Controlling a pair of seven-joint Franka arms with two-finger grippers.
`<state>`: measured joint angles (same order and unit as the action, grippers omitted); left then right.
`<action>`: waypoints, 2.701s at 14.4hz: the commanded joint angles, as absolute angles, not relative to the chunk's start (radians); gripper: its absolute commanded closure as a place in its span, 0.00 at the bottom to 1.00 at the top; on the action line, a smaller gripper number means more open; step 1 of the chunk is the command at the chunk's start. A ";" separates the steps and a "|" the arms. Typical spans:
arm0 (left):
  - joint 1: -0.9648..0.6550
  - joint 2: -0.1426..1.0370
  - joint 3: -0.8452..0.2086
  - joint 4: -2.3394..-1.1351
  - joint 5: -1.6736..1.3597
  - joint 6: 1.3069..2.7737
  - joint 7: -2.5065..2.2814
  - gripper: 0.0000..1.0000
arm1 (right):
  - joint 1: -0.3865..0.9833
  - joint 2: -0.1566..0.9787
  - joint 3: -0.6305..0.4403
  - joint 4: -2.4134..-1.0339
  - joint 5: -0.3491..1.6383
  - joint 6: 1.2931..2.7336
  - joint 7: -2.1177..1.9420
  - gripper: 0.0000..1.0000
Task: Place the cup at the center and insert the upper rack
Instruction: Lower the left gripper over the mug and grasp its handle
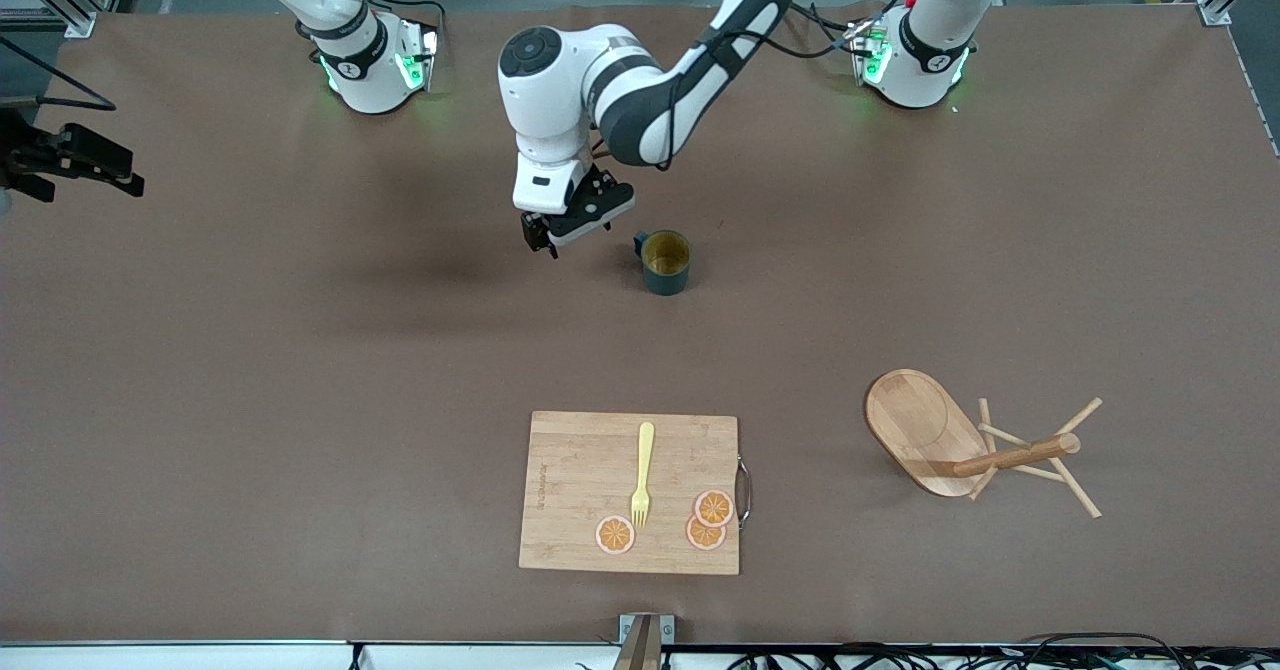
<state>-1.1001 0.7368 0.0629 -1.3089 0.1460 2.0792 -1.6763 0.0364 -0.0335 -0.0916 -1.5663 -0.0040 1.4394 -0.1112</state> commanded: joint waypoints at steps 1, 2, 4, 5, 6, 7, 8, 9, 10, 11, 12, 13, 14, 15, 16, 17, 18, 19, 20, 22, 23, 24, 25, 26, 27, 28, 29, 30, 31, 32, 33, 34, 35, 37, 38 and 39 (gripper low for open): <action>-1.138 0.778 0.097 -1.273 0.214 2.074 -1.744 0.00 | 0.038 -0.074 -0.080 -1.600 -0.009 1.422 -0.074 0.00; -1.141 0.787 0.095 -1.273 0.248 2.074 -1.764 0.00 | 0.040 -0.075 -0.077 -1.598 -0.008 1.416 -0.071 0.00; -1.161 0.804 0.095 -1.278 0.288 2.071 -1.799 0.00 | 0.012 -0.077 -0.019 -1.598 -0.009 1.423 -0.010 0.00; -1.169 0.808 0.095 -1.279 0.301 2.068 -1.813 0.00 | -0.007 -0.077 -0.008 -1.598 -0.009 1.424 -0.002 0.00; -1.170 0.811 0.095 -1.281 0.322 2.057 -1.825 0.00 | -0.009 -0.080 -0.009 -1.597 -0.008 1.416 -0.002 0.00; -1.180 0.813 0.095 -1.284 0.340 2.045 -1.832 0.00 | -0.008 -0.089 -0.011 -1.598 -0.006 1.410 -0.002 0.00; -1.186 0.818 0.097 -1.282 0.351 2.016 -1.836 0.00 | -0.006 -0.106 -0.009 -1.597 -0.008 1.395 -0.002 0.00; -1.196 0.824 0.095 -1.282 0.363 1.990 -1.838 0.00 | -0.009 -0.121 -0.009 -1.598 -0.006 1.379 -0.002 0.00; -1.209 0.828 0.097 -1.282 0.368 1.973 -1.860 0.00 | -0.011 -0.129 -0.011 -1.598 -0.005 1.368 -0.002 0.00; -1.216 0.842 0.101 -1.282 0.380 1.956 -1.912 0.00 | -0.011 -0.132 -0.011 -1.600 -0.003 1.368 -0.005 0.00; -1.224 0.848 0.101 -1.282 0.412 1.948 -1.958 0.00 | -0.009 -0.130 -0.011 -1.606 -0.003 1.367 -0.009 0.00; -1.229 0.862 0.101 -1.282 0.443 1.934 -1.985 0.00 | -0.009 -0.130 -0.011 -1.608 -0.002 1.368 -0.009 0.00; -1.239 0.882 0.103 -1.281 0.463 1.922 -2.003 0.00 | -0.005 -0.130 -0.011 -1.608 -0.002 1.370 -0.011 0.00; -1.249 0.899 0.106 -1.281 0.489 1.910 -2.029 0.00 | -0.006 -0.130 -0.012 -1.609 -0.002 1.368 -0.012 0.00; -1.250 0.908 0.104 -1.279 0.521 1.895 -2.051 0.00 | -0.011 -0.132 -0.014 -1.608 -0.002 1.368 -0.023 0.00; -1.252 0.917 0.104 -1.279 0.549 1.879 -2.063 0.00 | -0.012 -0.132 -0.018 -1.608 -0.002 1.367 -0.055 0.00; -1.256 0.920 0.104 -1.279 0.555 1.864 -2.065 0.00 | -0.014 -0.132 -0.021 -1.608 -0.002 1.367 -0.067 0.00; -1.259 0.922 0.104 -1.279 0.555 1.856 -2.066 0.00 | -0.014 -0.133 -0.021 -1.608 -0.002 1.368 -0.067 0.00; -1.264 0.923 0.104 -1.281 0.555 1.845 -2.084 0.00 | -0.012 -0.135 -0.020 -1.608 -0.002 1.368 -0.064 0.00; -1.272 0.928 0.103 -1.281 0.557 1.838 -2.129 0.00 | -0.012 -0.141 -0.018 -1.603 -0.002 1.371 -0.058 0.00; -1.272 0.928 0.101 -1.281 0.557 1.827 -2.131 0.00 | -0.012 -0.147 -0.018 -1.603 -0.002 1.373 -0.058 0.00; -1.276 0.930 0.100 -1.281 0.555 1.819 -2.131 0.00 | -0.012 -0.149 -0.020 -1.606 -0.002 1.371 -0.058 0.00; -1.284 0.930 0.100 -1.282 0.555 1.810 -2.131 0.00 | -0.014 -0.150 -0.020 -1.606 -0.003 1.370 -0.058 0.00; -1.287 0.931 0.097 -1.284 0.555 1.793 -2.132 0.00 | -0.015 -0.152 -0.021 -1.606 -0.002 1.368 -0.058 0.00; -1.289 0.939 0.097 -1.284 0.555 1.770 -2.143 0.00 | -0.015 -0.156 -0.021 -1.609 -0.003 1.368 -0.058 0.00; -1.296 0.943 0.097 -1.285 0.558 1.747 -2.146 0.00 | -0.015 -0.156 -0.021 -1.609 -0.003 1.368 -0.058 0.00; -1.301 0.951 0.100 -1.290 0.567 1.729 -2.148 0.00 | -0.015 -0.156 -0.021 -1.609 -0.003 1.368 -0.058 0.00; -1.302 0.953 0.100 -1.293 0.580 1.712 -2.149 0.00 | -0.017 -0.156 -0.021 -1.609 -0.003 1.367 -0.058 0.00; -1.301 0.953 0.100 -1.292 0.583 1.706 -2.166 0.00 | -0.015 -0.158 -0.021 -1.611 -0.003 1.367 -0.058 0.00; -1.301 0.951 0.101 -1.292 0.583 1.706 -2.180 0.00 | -0.015 -0.158 -0.021 -1.609 -0.003 1.368 -0.058 0.00; -1.301 0.951 0.103 -1.292 0.584 1.706 -2.187 0.00 | -0.015 -0.158 -0.021 -1.609 -0.003 1.367 -0.058 0.00; -1.301 0.950 0.104 -1.290 0.586 1.709 -2.216 0.01 | -0.015 -0.158 -0.021 -1.609 -0.003 1.367 -0.058 0.00; -1.301 0.951 0.104 -1.290 0.601 1.713 -2.233 0.03 | -0.015 -0.158 -0.021 -1.609 -0.003 1.368 -0.058 0.00; -1.301 0.956 0.097 -1.293 0.666 1.712 -2.269 0.09 | -0.015 -0.156 -0.021 -1.605 -0.003 1.374 -0.058 0.00; -1.301 0.954 0.100 -1.293 0.672 1.713 -2.290 0.10 | -0.014 -0.156 -0.020 -1.605 -0.003 1.373 -0.058 0.00; -1.302 0.953 0.100 -1.293 0.672 1.712 -2.299 0.13 | -0.012 -0.156 -0.018 -1.605 -0.003 1.373 -0.058 0.00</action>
<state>-1.2911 0.9465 0.0932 -1.3060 0.6464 1.7266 -2.2665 0.0064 -0.1275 -0.0331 -1.5797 -0.0038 1.3638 -0.0476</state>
